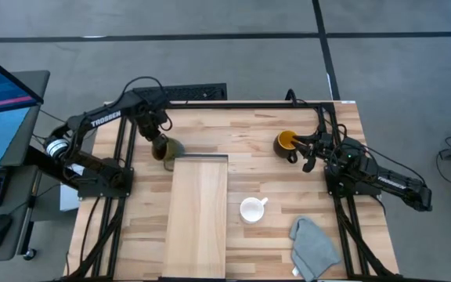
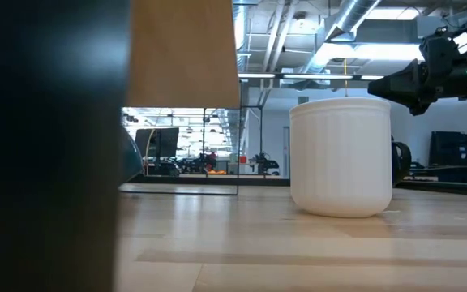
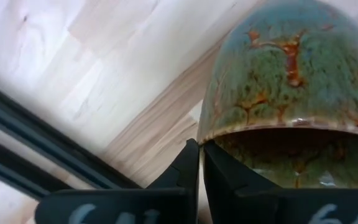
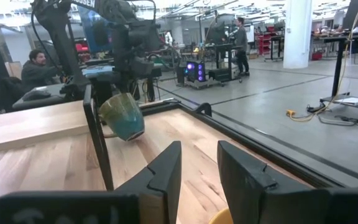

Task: Stack small to large cups/mugs on shelf
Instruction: Put the brown mug on the shelf

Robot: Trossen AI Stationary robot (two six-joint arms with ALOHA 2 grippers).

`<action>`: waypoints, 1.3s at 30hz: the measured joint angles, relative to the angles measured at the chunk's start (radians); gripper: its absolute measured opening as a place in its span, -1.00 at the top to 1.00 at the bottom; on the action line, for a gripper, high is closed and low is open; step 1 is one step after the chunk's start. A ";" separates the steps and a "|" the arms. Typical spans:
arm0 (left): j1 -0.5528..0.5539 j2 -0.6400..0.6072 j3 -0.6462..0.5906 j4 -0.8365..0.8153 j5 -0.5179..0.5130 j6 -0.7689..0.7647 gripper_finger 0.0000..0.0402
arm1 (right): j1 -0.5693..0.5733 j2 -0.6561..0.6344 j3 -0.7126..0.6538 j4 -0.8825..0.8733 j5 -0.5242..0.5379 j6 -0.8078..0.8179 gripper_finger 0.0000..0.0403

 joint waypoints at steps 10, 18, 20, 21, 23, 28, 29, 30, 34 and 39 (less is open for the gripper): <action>-0.014 0.000 0.083 0.015 0.007 -0.006 0.99 | 0.000 0.000 0.000 0.000 0.000 0.000 0.37; -0.014 0.020 0.084 0.021 -0.005 -0.030 0.99 | 0.000 0.000 0.000 0.000 0.000 0.000 0.37; -0.014 0.020 0.084 0.021 -0.004 -0.033 1.00 | 0.000 0.000 0.000 0.000 0.000 0.000 0.37; -0.014 0.020 0.084 0.021 -0.003 -0.035 1.00 | 0.000 0.000 0.000 0.000 0.000 0.000 0.37; -0.014 0.020 0.084 0.020 0.001 -0.042 1.00 | 0.000 0.000 0.000 0.000 0.000 0.000 0.37; -0.014 0.020 0.084 0.030 0.018 -0.042 1.00 | 0.000 0.000 0.000 0.000 0.000 -0.007 0.37; -0.015 0.021 0.084 0.036 0.020 -0.043 1.00 | 0.000 0.000 0.000 0.000 0.000 -0.007 0.37; -0.015 0.021 0.084 0.040 0.022 -0.043 1.00 | 0.000 0.000 0.000 0.000 0.000 -0.007 0.37; -0.015 0.021 0.083 0.044 0.030 -0.043 1.00 | 0.000 0.000 0.000 0.000 0.000 -0.007 0.37; -0.015 0.021 0.083 0.044 0.031 -0.040 1.00 | 0.000 0.000 0.000 0.000 0.000 -0.007 0.37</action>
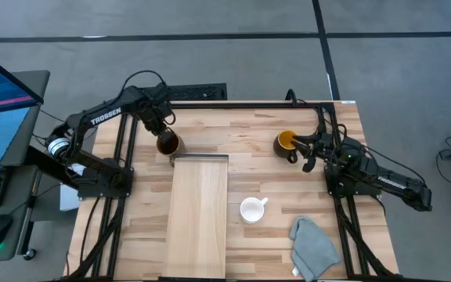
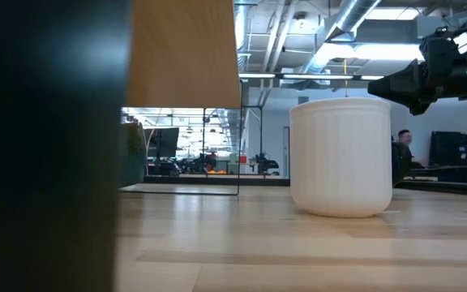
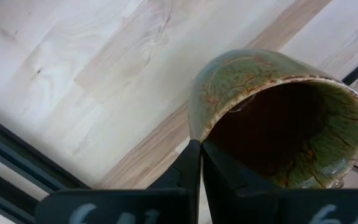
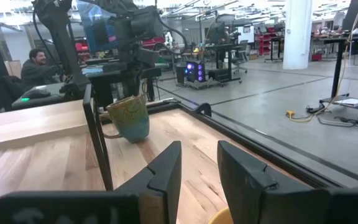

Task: Stack small to large cups/mugs on shelf
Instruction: Put the brown mug on the shelf

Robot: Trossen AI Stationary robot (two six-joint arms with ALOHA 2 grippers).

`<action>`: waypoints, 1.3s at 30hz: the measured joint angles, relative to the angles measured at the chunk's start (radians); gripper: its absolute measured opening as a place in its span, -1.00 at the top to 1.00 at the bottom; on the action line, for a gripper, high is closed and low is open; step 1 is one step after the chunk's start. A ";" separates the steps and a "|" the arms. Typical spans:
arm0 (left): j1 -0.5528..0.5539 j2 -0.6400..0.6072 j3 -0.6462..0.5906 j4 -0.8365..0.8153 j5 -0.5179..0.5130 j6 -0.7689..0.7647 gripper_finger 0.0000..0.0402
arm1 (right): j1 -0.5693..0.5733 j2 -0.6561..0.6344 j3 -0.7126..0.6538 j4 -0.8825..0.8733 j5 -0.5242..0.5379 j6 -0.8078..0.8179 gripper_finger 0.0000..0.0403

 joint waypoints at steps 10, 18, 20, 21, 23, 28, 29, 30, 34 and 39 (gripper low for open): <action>0.000 0.000 -0.001 0.001 0.000 -0.004 1.00 | 0.000 0.000 0.000 0.000 0.000 -0.002 0.37; 0.000 0.000 -0.001 0.001 0.007 -0.006 1.00 | 0.000 0.000 0.000 0.000 0.000 -0.003 0.37; 0.000 0.000 -0.001 0.001 0.007 -0.006 1.00 | 0.000 0.000 0.000 0.000 0.000 -0.003 0.37; 0.000 0.000 -0.001 0.000 0.008 -0.006 1.00 | 0.000 0.000 0.000 0.000 0.000 -0.003 0.37; 0.000 0.000 -0.001 0.001 0.008 -0.006 1.00 | 0.000 0.000 0.000 0.000 0.000 -0.003 0.37; 0.000 0.000 -0.001 0.004 0.008 -0.005 0.99 | 0.000 0.000 0.000 0.000 0.000 -0.003 0.37; 0.000 0.000 -0.001 0.005 0.008 -0.005 0.98 | 0.000 0.000 0.000 0.000 0.000 -0.003 0.37; 0.000 0.000 -0.001 0.005 0.009 -0.005 0.95 | 0.000 0.000 0.000 0.000 0.000 -0.003 0.37; 0.000 0.001 -0.001 0.003 0.044 -0.006 0.75 | 0.000 0.000 0.000 0.000 0.000 -0.003 0.37; 0.000 0.001 -0.001 0.002 0.065 -0.006 0.45 | 0.000 0.000 0.000 0.000 0.000 -0.003 0.37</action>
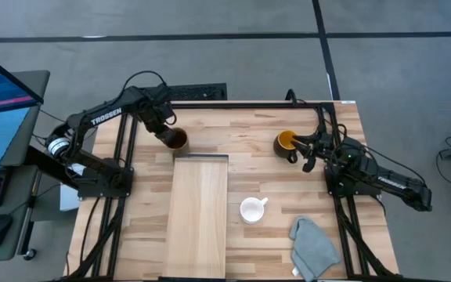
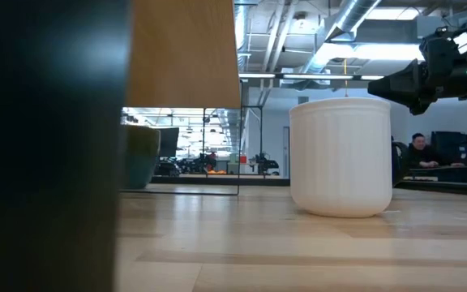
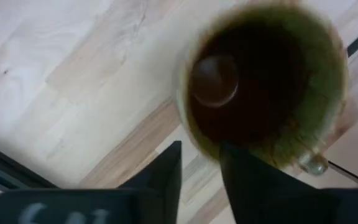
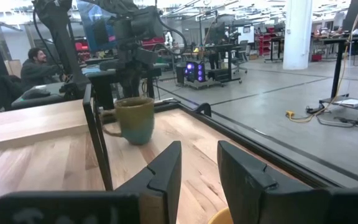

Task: Stack small to large cups/mugs on shelf
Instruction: Put the brown mug on the shelf

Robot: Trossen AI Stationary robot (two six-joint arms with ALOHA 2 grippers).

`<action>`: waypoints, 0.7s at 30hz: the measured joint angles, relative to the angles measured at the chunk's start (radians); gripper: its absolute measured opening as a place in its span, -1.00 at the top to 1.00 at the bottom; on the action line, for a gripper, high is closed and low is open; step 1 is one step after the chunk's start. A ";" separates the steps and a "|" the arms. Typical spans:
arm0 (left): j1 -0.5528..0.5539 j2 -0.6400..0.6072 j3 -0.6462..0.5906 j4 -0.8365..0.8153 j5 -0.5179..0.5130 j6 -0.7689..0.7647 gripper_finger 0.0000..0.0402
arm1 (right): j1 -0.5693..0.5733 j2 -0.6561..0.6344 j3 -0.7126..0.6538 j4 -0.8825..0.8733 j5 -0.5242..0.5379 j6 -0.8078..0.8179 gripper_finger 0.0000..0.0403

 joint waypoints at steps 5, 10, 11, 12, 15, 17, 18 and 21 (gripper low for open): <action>0.000 0.000 0.000 0.000 -0.004 0.000 0.34 | 0.000 0.000 0.000 0.000 0.000 0.000 0.37; 0.000 0.000 0.000 0.002 -0.006 0.009 0.34 | 0.000 0.000 0.000 0.000 0.000 0.001 0.37; 0.000 0.000 0.000 0.005 -0.006 0.023 0.34 | 0.000 0.000 0.000 0.000 0.000 0.002 0.37; 0.000 0.000 0.000 0.011 -0.008 0.039 0.34 | 0.000 0.000 0.000 0.000 0.000 0.002 0.37; 0.000 0.000 0.000 0.040 -0.010 0.064 0.34 | 0.000 0.000 0.000 0.000 0.000 0.002 0.37; 0.000 0.000 0.000 0.049 -0.010 0.066 0.34 | 0.000 0.000 0.000 0.000 0.000 0.002 0.37; 0.000 0.000 0.000 0.053 -0.010 0.067 0.34 | 0.000 0.000 0.000 0.000 0.000 0.003 0.37; 0.000 0.000 0.000 0.054 -0.013 0.084 0.34 | 0.000 0.000 0.000 0.000 0.000 0.003 0.37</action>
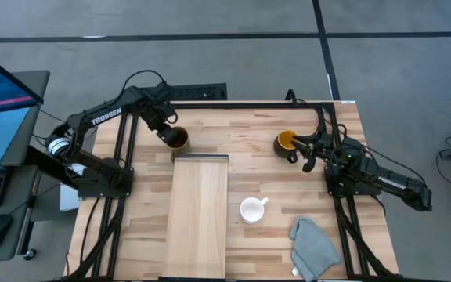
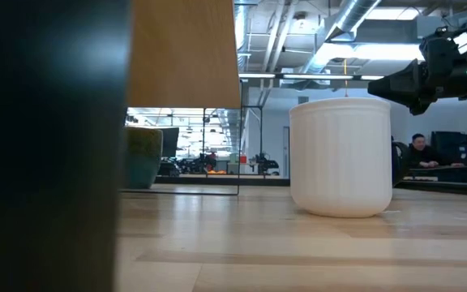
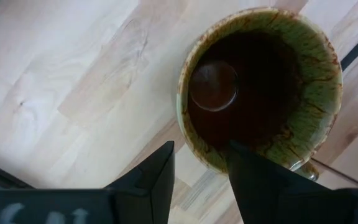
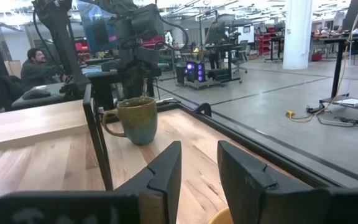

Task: Stack small to large cups/mugs on shelf
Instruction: Put the brown mug on the shelf

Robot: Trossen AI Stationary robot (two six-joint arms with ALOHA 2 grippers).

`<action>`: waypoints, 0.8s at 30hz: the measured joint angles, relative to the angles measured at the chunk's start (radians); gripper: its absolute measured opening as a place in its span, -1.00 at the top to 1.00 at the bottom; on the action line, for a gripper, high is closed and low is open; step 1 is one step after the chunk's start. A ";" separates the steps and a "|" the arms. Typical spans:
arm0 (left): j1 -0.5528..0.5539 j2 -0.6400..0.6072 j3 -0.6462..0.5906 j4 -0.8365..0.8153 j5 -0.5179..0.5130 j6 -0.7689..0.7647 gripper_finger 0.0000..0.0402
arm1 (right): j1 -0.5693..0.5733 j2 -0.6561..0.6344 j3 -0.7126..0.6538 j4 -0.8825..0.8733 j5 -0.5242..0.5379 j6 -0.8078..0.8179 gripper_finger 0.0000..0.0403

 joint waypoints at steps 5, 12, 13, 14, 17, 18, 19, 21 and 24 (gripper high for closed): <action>0.000 0.000 0.000 0.013 -0.023 0.039 0.34 | 0.000 0.000 0.000 0.000 0.000 0.000 0.37; 0.000 0.000 0.000 0.027 -0.161 0.038 0.34 | 0.000 0.000 0.000 0.000 -0.003 0.000 0.37; 0.000 0.000 0.000 0.027 -0.169 0.035 0.34 | 0.000 0.000 0.000 0.000 -0.003 0.000 0.37; 0.000 0.000 0.000 0.027 -0.175 0.036 0.34 | 0.000 0.000 0.000 0.000 -0.003 0.000 0.37; 0.000 0.000 0.000 0.034 -0.177 0.079 0.34 | 0.000 0.000 0.000 0.017 -0.003 0.001 0.37; 0.000 0.000 0.000 0.042 -0.177 0.099 0.34 | 0.000 0.000 0.000 0.022 -0.003 0.002 0.37; 0.000 0.000 0.000 0.052 -0.174 0.111 0.34 | 0.000 0.000 0.000 0.026 -0.003 0.010 0.37; 0.000 0.000 0.000 0.060 -0.140 0.119 0.34 | 0.000 0.000 0.000 0.039 -0.003 0.038 0.37; 0.000 0.000 0.000 0.068 -0.090 0.145 0.34 | 0.000 0.000 0.000 0.046 -0.003 0.068 0.37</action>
